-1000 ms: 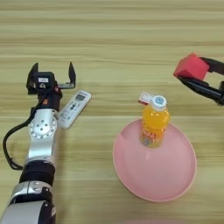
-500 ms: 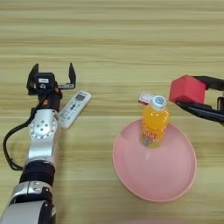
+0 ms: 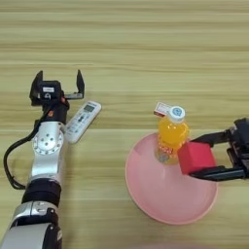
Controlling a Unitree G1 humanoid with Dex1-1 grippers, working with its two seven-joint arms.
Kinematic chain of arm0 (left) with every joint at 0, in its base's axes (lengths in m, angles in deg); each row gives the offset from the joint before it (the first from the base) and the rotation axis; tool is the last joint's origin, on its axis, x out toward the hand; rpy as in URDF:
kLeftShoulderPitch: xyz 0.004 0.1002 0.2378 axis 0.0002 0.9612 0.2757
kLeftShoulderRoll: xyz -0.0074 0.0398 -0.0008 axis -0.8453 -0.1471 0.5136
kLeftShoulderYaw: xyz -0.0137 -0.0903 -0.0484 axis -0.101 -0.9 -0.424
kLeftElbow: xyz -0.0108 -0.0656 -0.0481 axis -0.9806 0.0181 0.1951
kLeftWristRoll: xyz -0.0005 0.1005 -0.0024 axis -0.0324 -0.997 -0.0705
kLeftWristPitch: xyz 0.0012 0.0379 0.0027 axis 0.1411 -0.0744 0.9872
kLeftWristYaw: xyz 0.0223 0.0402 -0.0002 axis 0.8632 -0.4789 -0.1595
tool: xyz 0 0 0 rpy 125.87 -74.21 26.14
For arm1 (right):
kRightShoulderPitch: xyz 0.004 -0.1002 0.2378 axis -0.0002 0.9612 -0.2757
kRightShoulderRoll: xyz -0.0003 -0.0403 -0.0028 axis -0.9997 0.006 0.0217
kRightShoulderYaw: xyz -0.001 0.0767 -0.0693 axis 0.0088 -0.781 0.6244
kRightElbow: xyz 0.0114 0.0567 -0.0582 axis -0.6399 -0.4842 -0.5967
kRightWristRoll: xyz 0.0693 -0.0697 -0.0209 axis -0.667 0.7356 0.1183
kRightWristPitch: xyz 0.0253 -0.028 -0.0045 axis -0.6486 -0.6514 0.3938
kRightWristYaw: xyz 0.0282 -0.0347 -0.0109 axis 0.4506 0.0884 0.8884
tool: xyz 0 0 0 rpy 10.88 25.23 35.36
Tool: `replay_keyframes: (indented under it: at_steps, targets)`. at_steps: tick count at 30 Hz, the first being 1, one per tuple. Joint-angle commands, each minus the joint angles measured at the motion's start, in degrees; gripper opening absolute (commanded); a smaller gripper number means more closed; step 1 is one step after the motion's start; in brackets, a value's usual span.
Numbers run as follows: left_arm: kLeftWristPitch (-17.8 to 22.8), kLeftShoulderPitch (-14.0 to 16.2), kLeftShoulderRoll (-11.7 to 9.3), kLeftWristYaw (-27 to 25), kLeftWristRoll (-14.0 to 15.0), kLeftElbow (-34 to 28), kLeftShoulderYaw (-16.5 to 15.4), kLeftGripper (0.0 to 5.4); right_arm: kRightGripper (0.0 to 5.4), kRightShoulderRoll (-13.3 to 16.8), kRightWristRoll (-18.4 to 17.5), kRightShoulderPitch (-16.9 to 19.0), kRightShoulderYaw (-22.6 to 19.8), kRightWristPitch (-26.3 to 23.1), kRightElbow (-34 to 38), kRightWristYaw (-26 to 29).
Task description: Move the objects on the table
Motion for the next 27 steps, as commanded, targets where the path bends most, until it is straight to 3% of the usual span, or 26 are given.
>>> replay_keyframes:
  at_steps: [1,7,27]
  targets:
    - [0.6,0.08,-0.24,-0.02,-0.07,-0.91,0.23,5.4,2.3,0.53,5.91,0.15,4.16,2.67,-2.91,0.09]
    - [0.81,0.45,-0.23,-0.01,-0.09,-1.58,0.26,5.4,2.3,-0.9,11.57,-0.06,8.65,5.35,-6.01,-1.21]
    - [1.04,0.72,-0.06,0.04,-0.13,-2.16,0.36,5.4,2.3,-4.62,21.11,-2.46,15.09,8.86,-12.25,-5.95]
